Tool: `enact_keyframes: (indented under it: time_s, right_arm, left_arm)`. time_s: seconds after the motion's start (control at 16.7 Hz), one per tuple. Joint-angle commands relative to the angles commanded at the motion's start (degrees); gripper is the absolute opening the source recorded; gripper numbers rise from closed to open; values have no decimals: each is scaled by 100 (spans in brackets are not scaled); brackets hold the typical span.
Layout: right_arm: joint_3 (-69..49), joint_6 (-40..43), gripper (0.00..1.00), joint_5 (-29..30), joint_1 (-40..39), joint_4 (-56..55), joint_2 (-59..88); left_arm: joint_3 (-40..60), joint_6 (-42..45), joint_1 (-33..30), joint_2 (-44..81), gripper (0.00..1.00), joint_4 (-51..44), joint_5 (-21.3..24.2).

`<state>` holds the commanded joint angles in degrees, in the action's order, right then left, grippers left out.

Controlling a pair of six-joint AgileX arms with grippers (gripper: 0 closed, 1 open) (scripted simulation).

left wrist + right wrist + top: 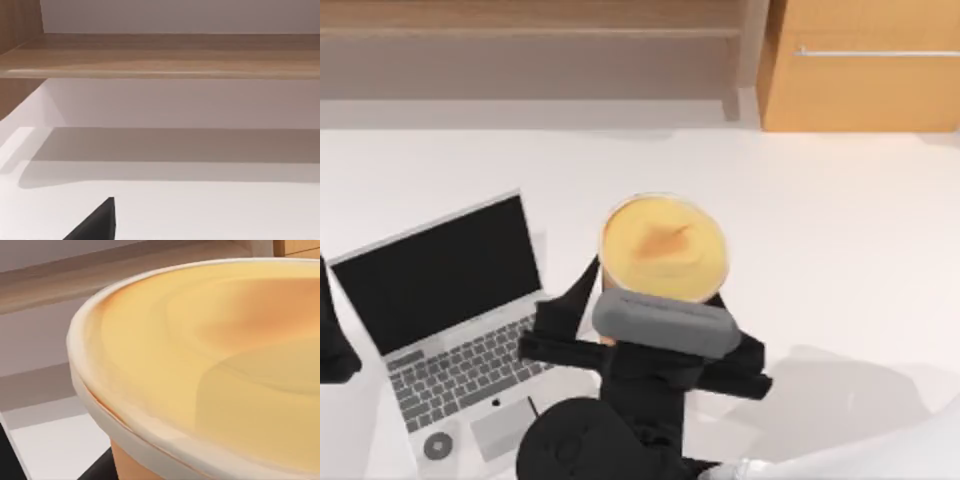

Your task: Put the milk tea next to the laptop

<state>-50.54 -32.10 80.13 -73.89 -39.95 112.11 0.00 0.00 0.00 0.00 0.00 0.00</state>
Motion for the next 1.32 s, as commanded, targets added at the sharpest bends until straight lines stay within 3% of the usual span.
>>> enact_keyframes:
  time_s: [0.66,1.32]
  right_arm:
    - [141,282,0,-297,-320,257,472]
    - [141,282,83,-297,-320,257,472]
  left_arm:
    - [0,0,0,0,100,0,0]
    - [0,0,0,0,100,0,0]
